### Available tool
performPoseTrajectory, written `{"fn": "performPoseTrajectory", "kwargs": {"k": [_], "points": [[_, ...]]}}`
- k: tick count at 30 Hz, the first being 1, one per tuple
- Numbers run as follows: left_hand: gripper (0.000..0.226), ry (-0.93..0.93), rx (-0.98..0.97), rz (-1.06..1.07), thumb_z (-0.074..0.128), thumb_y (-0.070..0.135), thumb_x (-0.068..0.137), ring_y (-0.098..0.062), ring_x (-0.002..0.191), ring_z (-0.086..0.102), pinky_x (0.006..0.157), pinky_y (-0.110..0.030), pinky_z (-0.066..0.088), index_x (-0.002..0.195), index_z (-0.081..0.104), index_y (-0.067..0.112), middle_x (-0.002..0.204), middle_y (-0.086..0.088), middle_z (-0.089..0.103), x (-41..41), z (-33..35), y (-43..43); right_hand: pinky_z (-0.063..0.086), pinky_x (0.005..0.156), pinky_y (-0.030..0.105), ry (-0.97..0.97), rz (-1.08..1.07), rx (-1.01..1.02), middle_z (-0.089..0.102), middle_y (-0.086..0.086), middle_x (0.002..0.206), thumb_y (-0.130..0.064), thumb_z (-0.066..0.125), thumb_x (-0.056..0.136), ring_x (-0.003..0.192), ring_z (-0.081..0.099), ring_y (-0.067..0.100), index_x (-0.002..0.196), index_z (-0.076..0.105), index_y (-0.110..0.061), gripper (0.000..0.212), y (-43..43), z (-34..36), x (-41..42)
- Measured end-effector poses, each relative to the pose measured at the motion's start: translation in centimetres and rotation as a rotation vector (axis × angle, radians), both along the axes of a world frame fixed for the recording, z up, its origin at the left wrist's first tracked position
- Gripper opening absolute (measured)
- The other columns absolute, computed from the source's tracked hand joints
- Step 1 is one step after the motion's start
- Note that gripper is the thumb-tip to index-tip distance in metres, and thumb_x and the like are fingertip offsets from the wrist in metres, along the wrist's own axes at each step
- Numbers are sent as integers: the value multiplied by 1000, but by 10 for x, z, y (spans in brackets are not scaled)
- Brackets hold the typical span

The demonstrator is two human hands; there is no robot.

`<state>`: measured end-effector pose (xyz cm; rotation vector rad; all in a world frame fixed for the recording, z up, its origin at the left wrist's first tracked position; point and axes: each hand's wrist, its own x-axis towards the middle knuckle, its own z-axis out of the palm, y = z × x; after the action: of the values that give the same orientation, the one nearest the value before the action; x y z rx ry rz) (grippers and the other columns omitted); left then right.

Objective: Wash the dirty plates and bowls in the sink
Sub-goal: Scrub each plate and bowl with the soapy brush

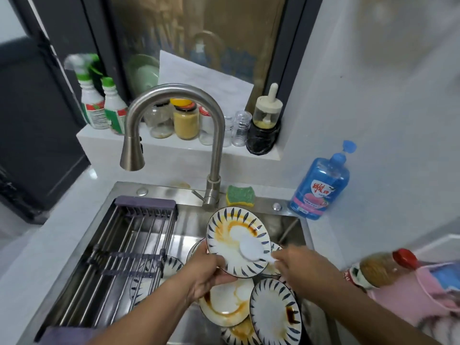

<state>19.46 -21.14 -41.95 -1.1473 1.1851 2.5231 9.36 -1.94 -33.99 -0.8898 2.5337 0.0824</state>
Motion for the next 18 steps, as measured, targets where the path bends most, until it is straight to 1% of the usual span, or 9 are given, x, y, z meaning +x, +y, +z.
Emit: {"fn": "performPoseTrajectory", "kwargs": {"k": [2,4,6,8,10,12,14,15,18], "points": [[63,16,-32,-29,42,-28,82,-46,99,68,66,-56,62,124,53,17,121,-18,64,7,11,-3,56,81,39,62,-54,24,69,-5,100,-39,43,102,90,65,19,118,65,-36,28,6,10,-4],[63,44,-59,-88,43,-27,82,-44,98,70,72,-59,61,125,54,18,122,-17,66,11,20,-2,57,81,40,111,-77,-10,70,-5,104,-43,44,101,91,66,21,121,63,-42,28,1,21,-10],[62,80,-62,-137,42,-27,83,-43,98,71,80,-62,59,124,56,18,121,-17,68,15,29,1,57,83,41,94,-69,-94,70,-6,107,-44,46,102,94,65,20,124,63,-45,28,-11,35,-8],[61,102,-60,-168,42,-27,84,-41,99,71,83,-63,58,125,56,17,120,-16,69,17,35,2,57,83,41,57,-15,-152,72,-5,104,-41,48,103,93,66,20,126,65,-41,29,-25,48,-1],[62,118,-60,-189,41,-27,86,-40,98,71,80,-62,60,126,55,17,120,-17,68,20,41,-1,56,83,39,27,67,-146,73,-3,104,-39,49,103,92,66,19,129,64,-40,30,-31,57,10],[63,115,-53,-186,41,-29,86,-41,98,70,76,-62,59,127,52,18,122,-18,63,25,44,-5,54,86,36,5,128,-107,72,-6,114,-42,50,103,101,65,17,135,60,-44,34,-29,62,22],[64,117,-44,-198,41,-30,86,-43,102,68,75,-62,58,126,51,19,124,-18,60,32,47,-7,54,89,37,15,167,-72,69,-10,123,-45,49,103,108,63,17,138,55,-49,36,-25,65,28],[64,122,-42,-216,41,-30,86,-44,103,68,74,-61,59,126,51,19,125,-19,61,36,47,-6,54,89,38,48,178,-65,68,-9,123,-45,47,103,107,63,18,137,55,-50,35,-24,66,28],[63,160,-22,-247,41,-30,87,-42,101,71,73,-59,61,128,53,17,121,-17,69,44,47,1,56,81,42,183,146,-77,67,-4,111,-42,43,106,97,65,23,132,56,-47,30,-25,68,21]]}}
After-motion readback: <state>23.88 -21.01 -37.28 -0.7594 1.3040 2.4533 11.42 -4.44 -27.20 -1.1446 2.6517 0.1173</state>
